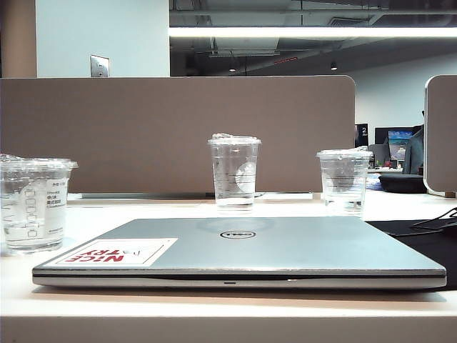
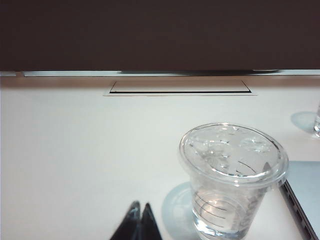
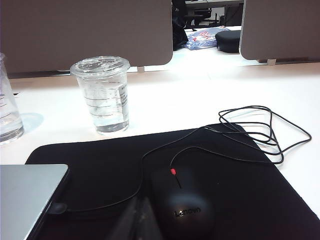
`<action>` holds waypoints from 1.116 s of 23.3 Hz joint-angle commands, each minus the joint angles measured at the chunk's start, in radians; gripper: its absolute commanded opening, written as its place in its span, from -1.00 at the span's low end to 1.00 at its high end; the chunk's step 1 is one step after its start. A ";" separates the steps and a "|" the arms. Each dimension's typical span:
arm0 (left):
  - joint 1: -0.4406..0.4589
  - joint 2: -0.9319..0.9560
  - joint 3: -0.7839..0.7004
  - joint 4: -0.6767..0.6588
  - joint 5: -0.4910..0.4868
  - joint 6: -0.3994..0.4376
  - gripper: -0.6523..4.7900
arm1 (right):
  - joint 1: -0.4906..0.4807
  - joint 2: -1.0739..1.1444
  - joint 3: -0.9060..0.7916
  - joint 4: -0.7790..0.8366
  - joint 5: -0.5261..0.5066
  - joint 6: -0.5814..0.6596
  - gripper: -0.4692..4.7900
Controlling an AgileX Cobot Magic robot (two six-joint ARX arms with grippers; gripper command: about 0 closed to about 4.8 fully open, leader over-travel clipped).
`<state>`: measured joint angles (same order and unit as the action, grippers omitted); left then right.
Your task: Pick up the coffee cup on the left and place it on the left side of the laptop.
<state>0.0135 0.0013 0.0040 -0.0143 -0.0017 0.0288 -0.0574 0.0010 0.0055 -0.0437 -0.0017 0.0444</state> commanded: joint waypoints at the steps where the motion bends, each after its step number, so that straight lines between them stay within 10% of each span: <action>1: 0.001 0.000 0.003 0.014 -0.002 -0.003 -0.78 | 0.001 -0.002 -0.004 0.018 -0.002 0.000 -0.84; 26: 0.001 0.000 0.003 0.012 -0.002 -0.003 -0.78 | 0.001 -0.002 -0.004 0.013 -0.013 -0.060 -0.84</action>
<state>0.0135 0.0013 0.0040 -0.0143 -0.0017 0.0288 -0.0574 0.0010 0.0055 -0.0437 -0.0048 -0.0158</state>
